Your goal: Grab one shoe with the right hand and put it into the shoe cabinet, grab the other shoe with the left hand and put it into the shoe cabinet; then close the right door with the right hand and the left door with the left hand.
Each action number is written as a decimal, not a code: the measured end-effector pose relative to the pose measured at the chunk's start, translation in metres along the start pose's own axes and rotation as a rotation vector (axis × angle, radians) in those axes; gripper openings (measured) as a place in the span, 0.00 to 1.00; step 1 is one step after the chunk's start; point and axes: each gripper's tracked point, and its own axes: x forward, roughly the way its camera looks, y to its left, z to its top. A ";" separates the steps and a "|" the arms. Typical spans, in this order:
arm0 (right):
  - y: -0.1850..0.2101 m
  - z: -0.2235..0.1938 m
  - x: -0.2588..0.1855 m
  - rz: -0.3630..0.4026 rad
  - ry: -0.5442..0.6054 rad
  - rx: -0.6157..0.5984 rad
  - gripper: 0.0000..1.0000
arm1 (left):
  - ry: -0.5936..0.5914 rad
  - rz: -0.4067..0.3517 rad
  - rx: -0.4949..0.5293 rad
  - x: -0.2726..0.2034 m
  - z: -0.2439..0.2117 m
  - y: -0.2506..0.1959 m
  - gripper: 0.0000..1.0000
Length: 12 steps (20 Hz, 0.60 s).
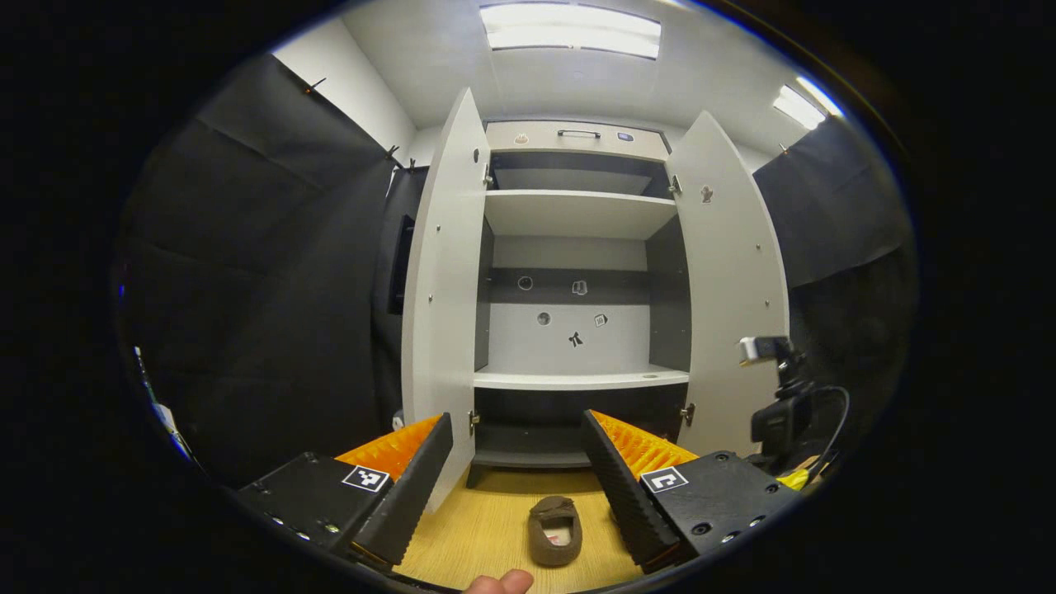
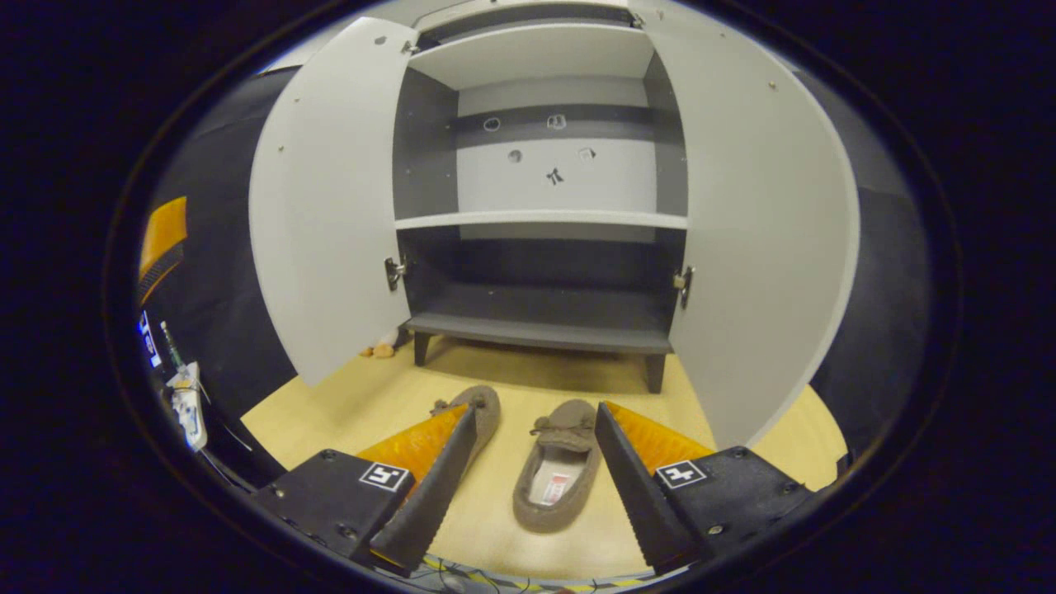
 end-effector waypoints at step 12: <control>-0.001 -0.083 0.097 -0.022 0.260 0.011 0.72 | 0.036 0.059 -0.002 0.007 -0.014 0.031 0.95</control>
